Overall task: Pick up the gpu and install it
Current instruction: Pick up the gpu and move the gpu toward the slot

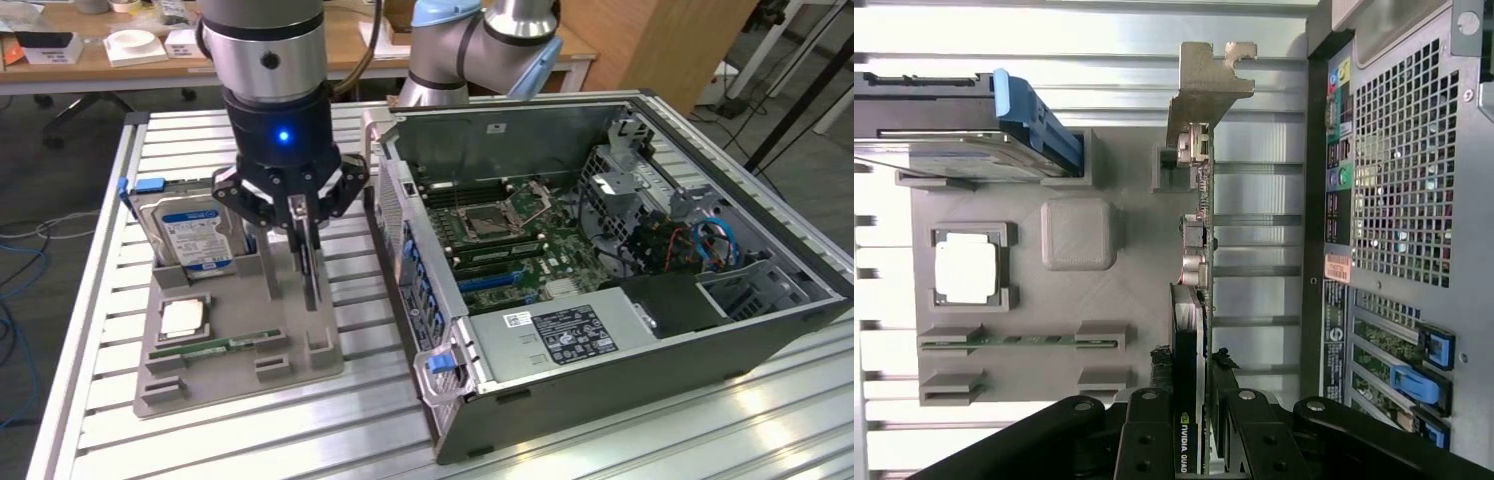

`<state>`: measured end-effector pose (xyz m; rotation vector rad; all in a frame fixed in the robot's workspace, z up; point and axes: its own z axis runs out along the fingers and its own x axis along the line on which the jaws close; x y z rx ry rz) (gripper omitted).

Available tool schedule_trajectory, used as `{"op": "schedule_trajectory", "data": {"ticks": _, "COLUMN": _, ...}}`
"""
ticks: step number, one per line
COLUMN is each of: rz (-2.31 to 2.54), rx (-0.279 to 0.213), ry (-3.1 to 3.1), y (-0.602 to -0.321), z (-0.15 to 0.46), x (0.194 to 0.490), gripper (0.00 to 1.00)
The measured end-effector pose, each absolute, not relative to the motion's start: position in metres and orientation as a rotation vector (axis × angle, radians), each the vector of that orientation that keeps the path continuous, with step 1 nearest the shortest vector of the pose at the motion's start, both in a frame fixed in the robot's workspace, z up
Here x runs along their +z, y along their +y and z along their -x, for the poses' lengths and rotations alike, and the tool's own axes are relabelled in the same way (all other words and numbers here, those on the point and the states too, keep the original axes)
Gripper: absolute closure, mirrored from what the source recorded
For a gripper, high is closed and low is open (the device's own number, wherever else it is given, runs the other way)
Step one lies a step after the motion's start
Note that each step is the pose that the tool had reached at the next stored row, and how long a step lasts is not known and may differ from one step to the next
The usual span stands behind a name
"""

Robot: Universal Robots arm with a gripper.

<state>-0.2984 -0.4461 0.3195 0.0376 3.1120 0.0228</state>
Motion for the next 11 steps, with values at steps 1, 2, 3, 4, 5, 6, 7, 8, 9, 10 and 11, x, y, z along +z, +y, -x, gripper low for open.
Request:
{"op": "schedule_trajectory", "data": {"ticks": 1, "rz": -0.038, "rx": 0.023, "ry": 3.112, "y": -0.4461, "z": 0.2983, "x": 0.3201, "gripper": 0.75}}
{"op": "schedule_trajectory", "data": {"ticks": 2, "rz": -0.038, "rx": 0.023, "ry": 3.112, "y": -0.4461, "z": 0.2983, "x": 0.3206, "gripper": 0.75}}
{"op": "schedule_trajectory", "data": {"ticks": 3, "rz": -0.038, "rx": 0.023, "ry": 3.112, "y": -0.4461, "z": 0.2983, "x": 0.3212, "gripper": 0.75}}
{"op": "schedule_trajectory", "data": {"ticks": 4, "rz": -0.038, "rx": 0.023, "ry": 3.112, "y": -0.4461, "z": 0.2984, "x": 0.3217, "gripper": 0.75}}
{"op": "schedule_trajectory", "data": {"ticks": 5, "rz": -0.037, "rx": 0.023, "ry": 3.112, "y": -0.4461, "z": 0.2983, "x": 0.3223, "gripper": 0.75}}
{"op": "schedule_trajectory", "data": {"ticks": 6, "rz": -0.037, "rx": 0.023, "ry": 3.112, "y": -0.4461, "z": 0.2983, "x": 0.3229, "gripper": 0.75}}
{"op": "schedule_trajectory", "data": {"ticks": 7, "rz": -0.038, "rx": 0.023, "ry": 3.112, "y": -0.4461, "z": 0.2984, "x": 0.3236, "gripper": 0.75}}
{"op": "schedule_trajectory", "data": {"ticks": 8, "rz": -0.037, "rx": 0.023, "ry": 3.112, "y": -0.4461, "z": 0.2983, "x": 0.3242, "gripper": 0.75}}
{"op": "schedule_trajectory", "data": {"ticks": 9, "rz": -0.038, "rx": 0.023, "ry": 3.112, "y": -0.4461, "z": 0.2984, "x": 0.3248, "gripper": 0.75}}
{"op": "schedule_trajectory", "data": {"ticks": 10, "rz": -0.038, "rx": 0.023, "ry": 3.112, "y": -0.4461, "z": 0.2984, "x": 0.3253, "gripper": 0.75}}
{"op": "schedule_trajectory", "data": {"ticks": 11, "rz": -0.038, "rx": 0.023, "ry": 3.112, "y": -0.4461, "z": 0.2984, "x": 0.3260, "gripper": 0.75}}
